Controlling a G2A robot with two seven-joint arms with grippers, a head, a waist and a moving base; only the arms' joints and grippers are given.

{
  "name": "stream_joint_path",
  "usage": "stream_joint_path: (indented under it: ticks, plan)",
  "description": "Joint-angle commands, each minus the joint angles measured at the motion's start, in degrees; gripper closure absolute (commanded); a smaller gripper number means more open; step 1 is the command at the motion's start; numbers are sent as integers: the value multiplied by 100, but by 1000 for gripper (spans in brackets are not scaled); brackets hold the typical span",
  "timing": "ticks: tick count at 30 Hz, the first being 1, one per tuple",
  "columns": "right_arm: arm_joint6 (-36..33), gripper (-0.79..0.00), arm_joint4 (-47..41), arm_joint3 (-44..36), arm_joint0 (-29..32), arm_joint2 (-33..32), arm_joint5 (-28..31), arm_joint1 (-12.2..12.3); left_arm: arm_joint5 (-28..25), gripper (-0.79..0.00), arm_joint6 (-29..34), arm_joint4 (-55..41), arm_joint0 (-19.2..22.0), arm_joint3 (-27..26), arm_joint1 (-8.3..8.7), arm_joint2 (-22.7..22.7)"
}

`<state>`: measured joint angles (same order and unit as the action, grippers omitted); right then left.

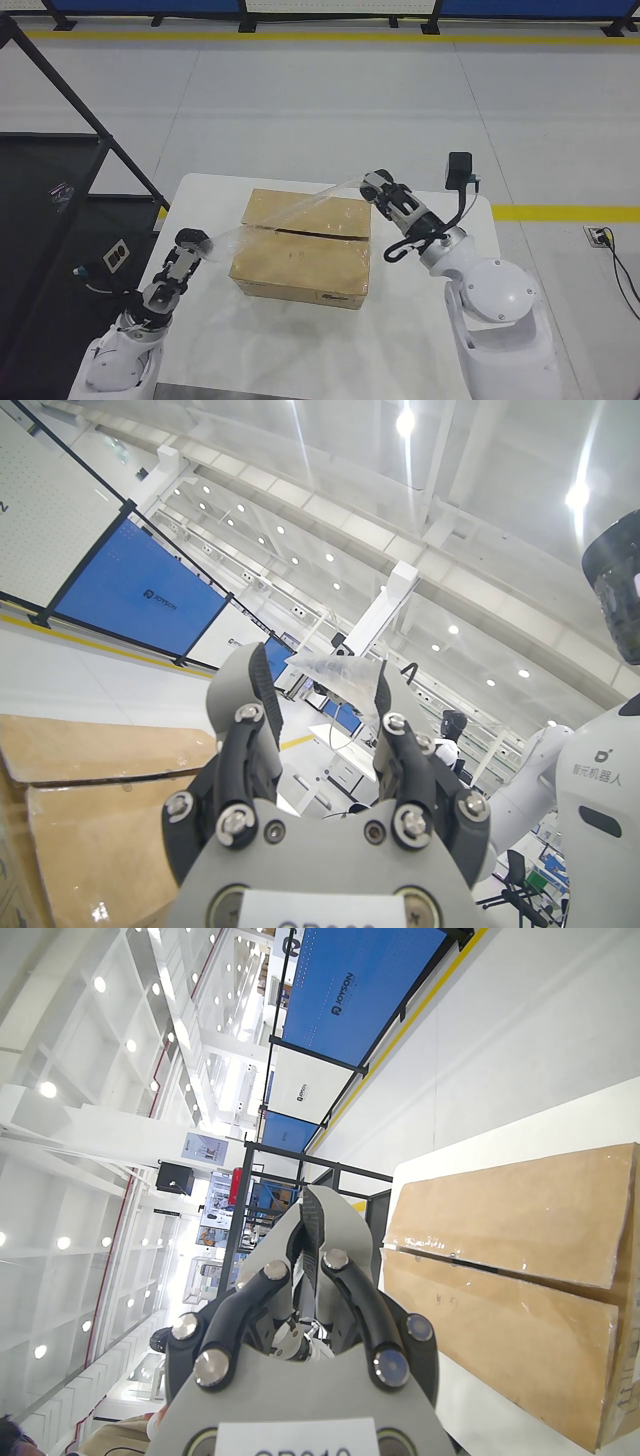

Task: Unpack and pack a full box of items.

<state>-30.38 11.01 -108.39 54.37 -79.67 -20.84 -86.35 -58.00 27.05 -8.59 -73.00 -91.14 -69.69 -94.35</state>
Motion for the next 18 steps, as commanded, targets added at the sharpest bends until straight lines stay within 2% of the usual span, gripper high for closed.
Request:
stream_joint_path:
  ticks: [1,13,18]
  plan:
    - [57,0,-33,-4,4,8,-7,6,0,-468,-25,-7,-16,14,8,0]
    - [278,0,-151,46,-129,144,-444,30,0,-483,-303,12,-114,159,45,-86]
    - [278,0,-151,46,-129,144,-444,30,109,-489,-500,-91,-151,215,48,-82]
